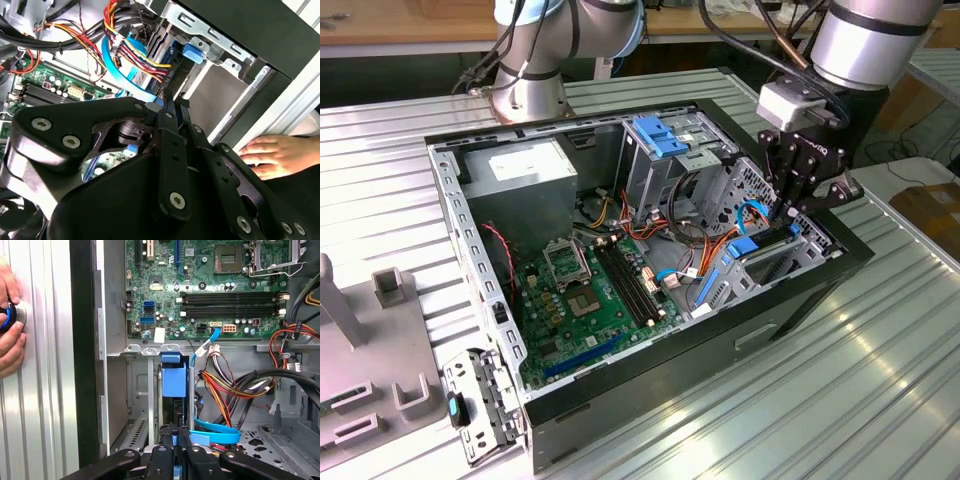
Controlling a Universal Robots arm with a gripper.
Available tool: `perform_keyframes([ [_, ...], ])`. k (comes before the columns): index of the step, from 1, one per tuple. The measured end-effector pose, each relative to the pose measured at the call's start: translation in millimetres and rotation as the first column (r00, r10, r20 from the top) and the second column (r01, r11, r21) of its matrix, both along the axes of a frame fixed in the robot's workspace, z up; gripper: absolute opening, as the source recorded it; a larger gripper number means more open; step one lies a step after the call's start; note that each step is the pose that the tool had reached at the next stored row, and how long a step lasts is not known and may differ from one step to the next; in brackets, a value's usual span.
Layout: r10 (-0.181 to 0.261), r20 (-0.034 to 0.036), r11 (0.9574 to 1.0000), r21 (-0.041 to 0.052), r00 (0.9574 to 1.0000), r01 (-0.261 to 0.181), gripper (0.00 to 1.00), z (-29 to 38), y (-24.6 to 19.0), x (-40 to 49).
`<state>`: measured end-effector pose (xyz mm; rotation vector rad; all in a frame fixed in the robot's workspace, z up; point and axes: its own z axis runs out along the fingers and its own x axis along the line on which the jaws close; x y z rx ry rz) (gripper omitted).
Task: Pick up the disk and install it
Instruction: 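Insert the second disk wire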
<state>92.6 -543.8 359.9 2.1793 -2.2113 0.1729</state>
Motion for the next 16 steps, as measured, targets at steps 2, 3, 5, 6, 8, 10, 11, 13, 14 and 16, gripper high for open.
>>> perform_keyframes([
  [2,0.001,0.0011,0.9999,0.0115,1.0000,-0.001,0.16,-1.1,-1.2,-0.4],
  [3,0.001,0.0019,0.9998,0.0210,1.0000,-0.001,0.16,-2.3,-2.3,-0.8],
  [5,0.002,0.0031,0.9992,0.0389,1.0000,-0.002,0.16,-4.4,-4.1,-1.2],
  [6,0.002,0.0033,0.9989,0.0462,1.0000,-0.002,0.16,-4.8,-4.4,-1.3],
  [8,0.002,0.0039,0.9977,0.0672,1.0000,-0.002,0.16,-5.6,-4.9,-1.5],
  [10,0.002,0.0044,0.9966,0.0823,1.0000,-0.002,0.16,-7.4,-5.7,-1.5],
  [11,0.002,0.0044,0.9965,0.0838,1.0000,-0.002,0.16,-8.3,-5.7,-1.5],
  [13,0.002,0.0044,0.9965,0.0834,1.0000,-0.002,0.16,-9.0,-5.8,-1.5],
  [14,0.002,0.0050,0.9965,0.0836,1.0000,-0.002,0.16,-9.3,-6.0,-1.4],
  [16,0.002,0.0079,0.9964,0.0846,1.0000,-0.003,0.16,-9.8,-7.3,-1.4],
])
